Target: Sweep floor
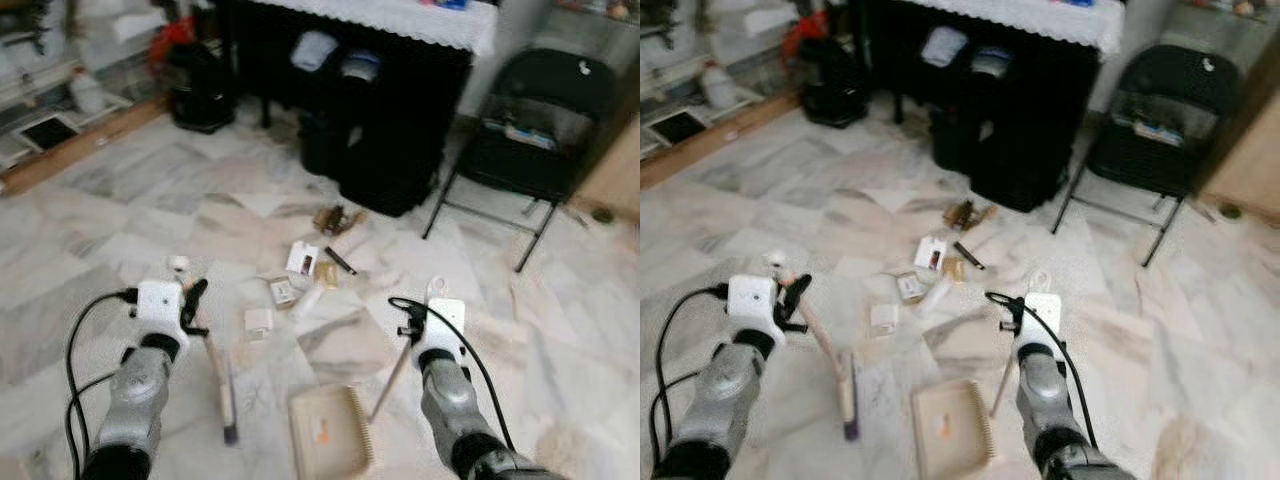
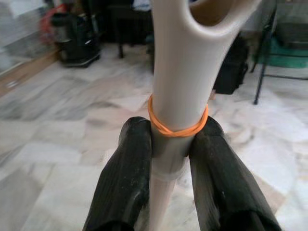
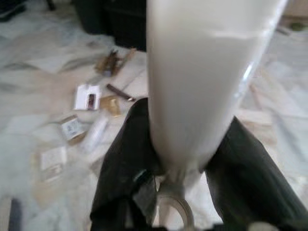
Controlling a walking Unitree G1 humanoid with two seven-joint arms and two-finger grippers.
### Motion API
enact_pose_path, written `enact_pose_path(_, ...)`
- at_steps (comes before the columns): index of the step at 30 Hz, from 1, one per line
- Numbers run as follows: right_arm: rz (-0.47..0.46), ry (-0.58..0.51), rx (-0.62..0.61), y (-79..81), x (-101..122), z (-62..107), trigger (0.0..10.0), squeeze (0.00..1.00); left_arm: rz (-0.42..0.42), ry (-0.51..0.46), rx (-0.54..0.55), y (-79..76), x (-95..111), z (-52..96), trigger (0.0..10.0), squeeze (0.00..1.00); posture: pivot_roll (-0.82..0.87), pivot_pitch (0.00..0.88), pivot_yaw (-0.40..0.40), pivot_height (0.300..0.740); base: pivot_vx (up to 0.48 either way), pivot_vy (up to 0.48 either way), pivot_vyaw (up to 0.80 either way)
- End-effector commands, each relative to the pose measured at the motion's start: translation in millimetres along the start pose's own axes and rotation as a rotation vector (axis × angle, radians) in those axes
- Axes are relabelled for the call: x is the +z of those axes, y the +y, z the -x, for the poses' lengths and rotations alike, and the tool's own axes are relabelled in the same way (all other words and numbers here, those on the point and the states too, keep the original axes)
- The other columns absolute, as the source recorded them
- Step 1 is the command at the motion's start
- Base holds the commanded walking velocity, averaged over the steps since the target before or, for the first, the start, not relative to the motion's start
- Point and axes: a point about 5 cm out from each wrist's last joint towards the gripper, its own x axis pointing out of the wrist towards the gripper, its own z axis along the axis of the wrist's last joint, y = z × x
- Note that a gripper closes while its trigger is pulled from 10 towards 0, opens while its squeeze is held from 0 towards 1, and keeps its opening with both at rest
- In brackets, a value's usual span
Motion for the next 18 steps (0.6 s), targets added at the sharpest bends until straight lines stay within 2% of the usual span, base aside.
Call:
enact_pose_path(1,0.025,0.013,-0.002,-1.2,-2.3,0.5,10.0,0.0,-0.01,-0.032,0.007,4.4,6.3,-0.9,10.0,0.0,0.11,0.063,-0.066,0.74,0.0,0.368,0.0)
enact_pose_path(18,0.028,0.012,-0.003,-0.9,-1.8,0.2,10.0,0.0,-0.008,-0.032,0.013,5.6,6.0,-0.7,10.0,0.0,0.11,0.064,-0.069,0.74,0.0,0.365,0.0)
